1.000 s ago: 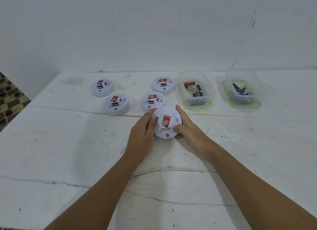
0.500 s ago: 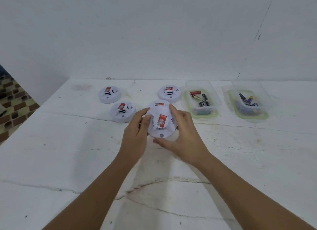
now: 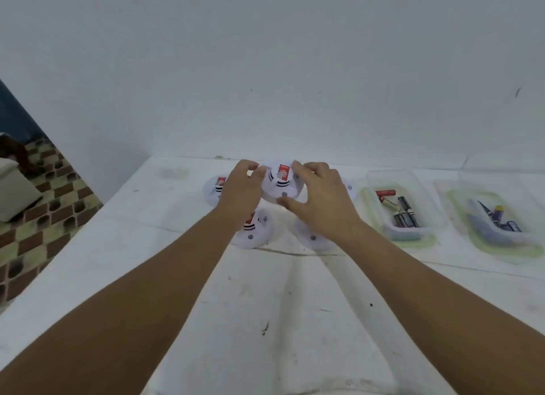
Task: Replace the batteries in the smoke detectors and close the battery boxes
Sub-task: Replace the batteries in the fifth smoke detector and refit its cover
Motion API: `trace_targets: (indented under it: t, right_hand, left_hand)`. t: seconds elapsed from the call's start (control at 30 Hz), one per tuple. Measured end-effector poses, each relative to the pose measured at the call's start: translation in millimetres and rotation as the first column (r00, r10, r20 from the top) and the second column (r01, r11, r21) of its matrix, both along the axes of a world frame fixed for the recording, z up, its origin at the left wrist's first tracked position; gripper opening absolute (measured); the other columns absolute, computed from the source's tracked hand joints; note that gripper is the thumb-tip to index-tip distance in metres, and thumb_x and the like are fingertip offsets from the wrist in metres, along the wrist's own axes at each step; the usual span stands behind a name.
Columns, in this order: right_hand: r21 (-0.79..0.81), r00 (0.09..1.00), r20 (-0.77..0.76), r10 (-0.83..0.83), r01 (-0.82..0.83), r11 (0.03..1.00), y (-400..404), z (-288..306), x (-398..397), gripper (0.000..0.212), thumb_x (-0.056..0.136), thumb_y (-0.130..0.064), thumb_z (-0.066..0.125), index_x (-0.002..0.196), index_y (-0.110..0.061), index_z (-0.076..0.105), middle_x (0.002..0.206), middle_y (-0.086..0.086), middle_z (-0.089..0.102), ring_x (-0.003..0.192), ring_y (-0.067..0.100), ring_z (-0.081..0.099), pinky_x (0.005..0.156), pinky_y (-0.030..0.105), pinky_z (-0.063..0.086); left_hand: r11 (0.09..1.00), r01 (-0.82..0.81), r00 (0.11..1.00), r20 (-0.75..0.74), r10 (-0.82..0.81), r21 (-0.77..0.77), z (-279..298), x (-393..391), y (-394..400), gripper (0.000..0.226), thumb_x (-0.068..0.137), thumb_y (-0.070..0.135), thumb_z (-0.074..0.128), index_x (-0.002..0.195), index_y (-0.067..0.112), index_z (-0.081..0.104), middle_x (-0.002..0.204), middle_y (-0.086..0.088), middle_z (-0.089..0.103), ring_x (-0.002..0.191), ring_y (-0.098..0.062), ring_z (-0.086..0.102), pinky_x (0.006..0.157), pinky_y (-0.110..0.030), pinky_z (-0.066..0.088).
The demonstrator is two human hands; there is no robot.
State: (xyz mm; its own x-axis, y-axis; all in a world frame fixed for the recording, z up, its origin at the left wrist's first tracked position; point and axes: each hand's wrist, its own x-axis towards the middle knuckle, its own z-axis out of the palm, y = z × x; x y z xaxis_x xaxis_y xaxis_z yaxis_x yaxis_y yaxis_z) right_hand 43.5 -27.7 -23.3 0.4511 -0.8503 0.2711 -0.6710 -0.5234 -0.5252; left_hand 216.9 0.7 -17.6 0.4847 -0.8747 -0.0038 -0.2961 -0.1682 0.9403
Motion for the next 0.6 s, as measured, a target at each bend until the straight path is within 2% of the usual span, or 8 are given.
trace_targets:
  t: [0.1, 0.23, 0.37, 0.43, 0.5, 0.53, 0.6]
  right_hand:
    - [0.039, 0.997, -0.065, -0.047, 0.050, 0.998, -20, 2, 5, 0.063, 0.098, -0.046, 0.065, 0.153, -0.024, 0.046, 0.149, 0.004, 0.047, 0.136, 0.029, 0.040, 0.109, 0.041, 0.039]
    - [0.085, 0.990, -0.120, -0.075, 0.085, 0.993, -38, -2, 2, 0.047, 0.105, -0.040, 0.055, 0.149, -0.024, 0.053, 0.146, 0.006, 0.052, 0.135, 0.027, 0.045, 0.107, 0.040, 0.041]
    - [0.093, 0.985, -0.148, -0.093, 0.107, 0.990, -51, -9, -8, 0.041, 0.106, -0.036, 0.054, 0.144, -0.025, 0.058, 0.139, 0.004, 0.058, 0.127, 0.024, 0.054, 0.103, 0.036, 0.044]
    - [0.096, 0.981, -0.168, -0.094, 0.111, 0.989, -55, -10, -12, 0.039, 0.106, -0.032, 0.053, 0.144, -0.024, 0.059, 0.139, 0.006, 0.058, 0.126, 0.025, 0.055, 0.102, 0.036, 0.045]
    - [0.095, 0.977, -0.188, -0.096, 0.115, 0.989, -59, -9, -15, 0.039, 0.106, -0.026, 0.051, 0.144, -0.024, 0.058, 0.141, 0.007, 0.056, 0.129, 0.026, 0.053, 0.104, 0.037, 0.044]
    - [0.091, 0.974, -0.205, -0.094, 0.115, 0.989, -61, -7, -16, 0.040, 0.106, -0.022, 0.050, 0.146, -0.024, 0.057, 0.143, 0.008, 0.054, 0.131, 0.026, 0.052, 0.104, 0.038, 0.045]
    - [0.086, 0.961, -0.265, -0.079, 0.105, 0.991, -65, -3, -20, 0.047, 0.104, -0.014, 0.048, 0.149, -0.026, 0.053, 0.146, 0.009, 0.050, 0.134, 0.027, 0.048, 0.104, 0.041, 0.047]
  left_hand:
    - [0.993, 0.004, 0.998, 0.067, -0.012, 0.120, -10, 12, -27, 0.025, 0.103, 0.042, 0.053, 0.118, 0.024, 0.060, 0.116, -0.004, 0.067, 0.106, -0.028, 0.067, 0.099, -0.051, 0.054]
    - [0.965, 0.055, 0.995, 0.061, -0.073, 0.257, -20, 15, -51, 0.027, 0.107, 0.033, 0.050, 0.128, 0.017, 0.056, 0.119, -0.008, 0.063, 0.106, -0.031, 0.069, 0.099, -0.050, 0.057]
    - [0.935, 0.055, 0.981, 0.154, -0.115, 0.349, -23, 16, -65, 0.019, 0.108, 0.028, 0.048, 0.115, 0.012, 0.054, 0.118, -0.013, 0.064, 0.106, -0.035, 0.070, 0.101, -0.051, 0.055]
    - [0.925, 0.030, 0.954, 0.266, -0.139, 0.378, -24, 19, -69, 0.022, 0.107, 0.025, 0.048, 0.117, 0.006, 0.055, 0.118, -0.015, 0.064, 0.102, -0.035, 0.071, 0.097, -0.050, 0.056]
    - [0.913, 0.007, 0.901, 0.394, -0.183, 0.408, -23, 21, -70, 0.022, 0.105, 0.020, 0.050, 0.119, 0.004, 0.056, 0.117, -0.014, 0.064, 0.097, -0.030, 0.068, 0.085, -0.041, 0.057]
    - [0.910, -0.001, 0.867, 0.454, -0.206, 0.415, -22, 21, -70, 0.022, 0.105, 0.018, 0.051, 0.119, 0.003, 0.057, 0.115, -0.013, 0.063, 0.095, -0.028, 0.065, 0.078, -0.036, 0.052]
    - [0.910, -0.005, 0.808, 0.538, -0.241, 0.415, -21, 23, -68, 0.021, 0.103, 0.013, 0.052, 0.121, 0.002, 0.058, 0.111, -0.011, 0.061, 0.093, -0.026, 0.060, 0.074, -0.033, 0.045]
